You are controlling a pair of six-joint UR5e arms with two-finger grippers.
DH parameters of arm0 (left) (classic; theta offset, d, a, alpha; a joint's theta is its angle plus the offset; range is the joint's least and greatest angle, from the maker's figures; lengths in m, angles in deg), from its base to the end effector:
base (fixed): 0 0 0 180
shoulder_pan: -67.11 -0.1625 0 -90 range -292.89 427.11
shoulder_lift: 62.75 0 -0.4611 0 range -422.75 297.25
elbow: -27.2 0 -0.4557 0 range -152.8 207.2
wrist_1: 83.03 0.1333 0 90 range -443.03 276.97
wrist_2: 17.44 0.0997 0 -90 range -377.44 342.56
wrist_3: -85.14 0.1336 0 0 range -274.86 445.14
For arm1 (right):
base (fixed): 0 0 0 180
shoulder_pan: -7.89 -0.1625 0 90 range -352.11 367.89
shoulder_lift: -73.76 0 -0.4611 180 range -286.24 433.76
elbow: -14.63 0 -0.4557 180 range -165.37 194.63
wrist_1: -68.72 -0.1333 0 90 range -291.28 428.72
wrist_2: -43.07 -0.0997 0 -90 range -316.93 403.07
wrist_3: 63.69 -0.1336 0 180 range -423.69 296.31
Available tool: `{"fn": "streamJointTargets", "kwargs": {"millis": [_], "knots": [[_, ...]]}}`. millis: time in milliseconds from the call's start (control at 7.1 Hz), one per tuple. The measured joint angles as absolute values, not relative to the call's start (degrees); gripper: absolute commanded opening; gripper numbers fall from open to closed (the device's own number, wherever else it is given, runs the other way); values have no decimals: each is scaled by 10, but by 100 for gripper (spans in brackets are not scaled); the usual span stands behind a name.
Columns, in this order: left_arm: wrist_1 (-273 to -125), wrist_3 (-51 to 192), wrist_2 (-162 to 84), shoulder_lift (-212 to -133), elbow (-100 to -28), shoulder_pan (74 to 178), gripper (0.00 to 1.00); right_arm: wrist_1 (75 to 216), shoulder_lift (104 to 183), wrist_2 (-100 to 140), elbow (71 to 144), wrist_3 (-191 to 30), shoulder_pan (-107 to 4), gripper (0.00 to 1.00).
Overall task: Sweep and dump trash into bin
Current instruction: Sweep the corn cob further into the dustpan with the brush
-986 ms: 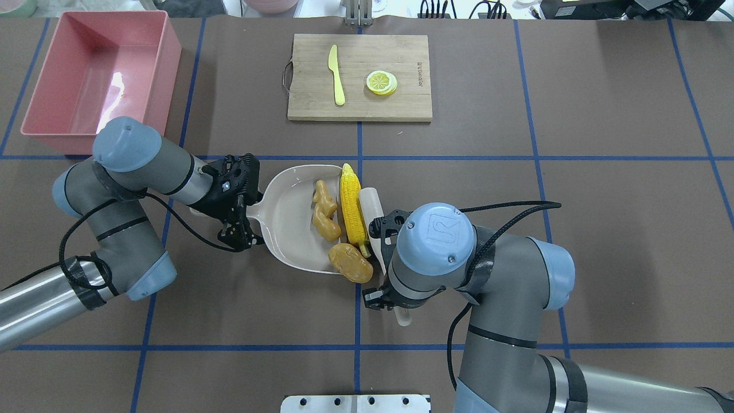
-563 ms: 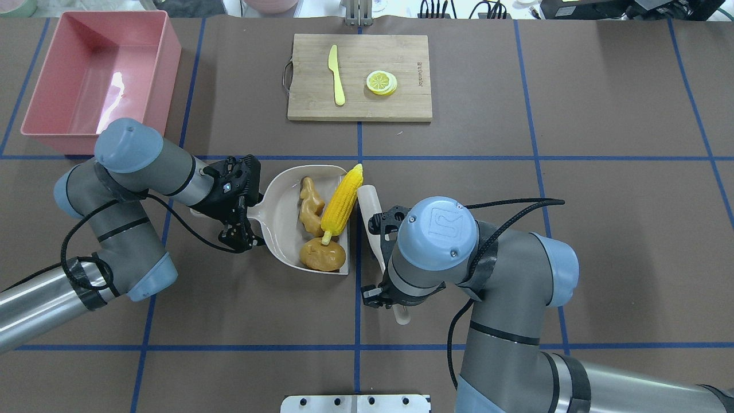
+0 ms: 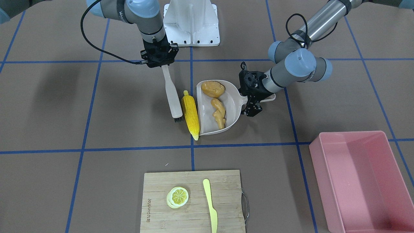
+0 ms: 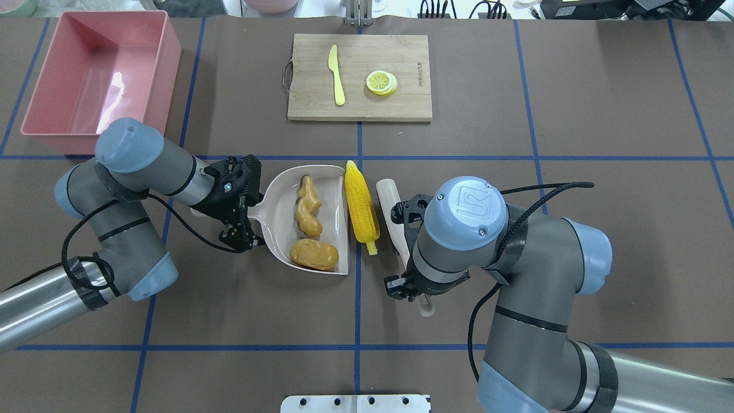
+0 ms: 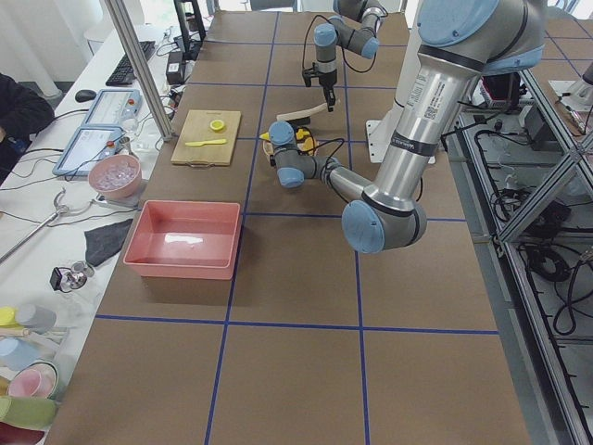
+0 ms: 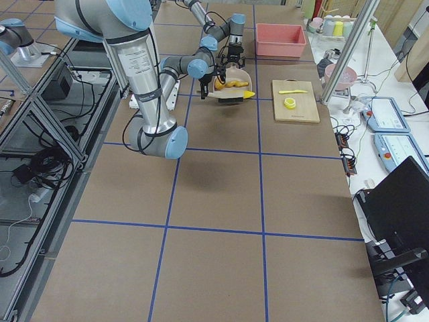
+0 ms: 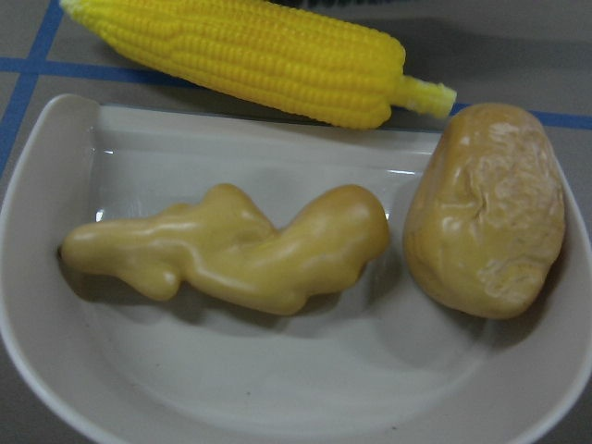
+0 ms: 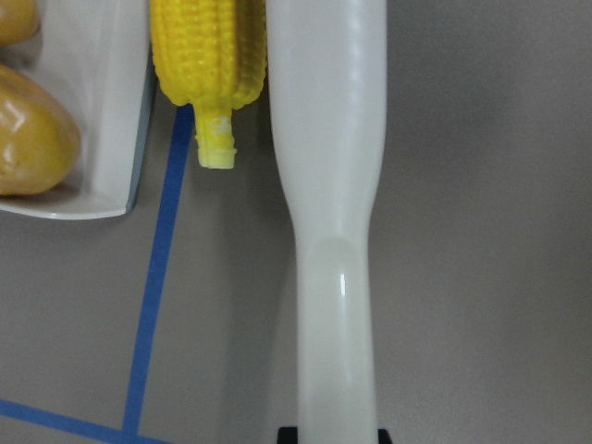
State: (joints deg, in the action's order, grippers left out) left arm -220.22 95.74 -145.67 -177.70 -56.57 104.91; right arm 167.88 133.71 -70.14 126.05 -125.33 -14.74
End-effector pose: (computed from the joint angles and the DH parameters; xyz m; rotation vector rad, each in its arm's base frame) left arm 0.5715 -0.5074 0.3861 0.8936 1.0254 1.3188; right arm -0.5884 -0.3327 0.2288 -0.0354 -0.8249 -0.2438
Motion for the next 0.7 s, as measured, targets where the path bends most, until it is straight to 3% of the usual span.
{"fn": "streamJointTargets", "kwargs": {"millis": [704], "knots": [[-2202,958,-1457,-1777,-566,1047,97,1694,1312,-661,1231,-1250,-120,0]]}}
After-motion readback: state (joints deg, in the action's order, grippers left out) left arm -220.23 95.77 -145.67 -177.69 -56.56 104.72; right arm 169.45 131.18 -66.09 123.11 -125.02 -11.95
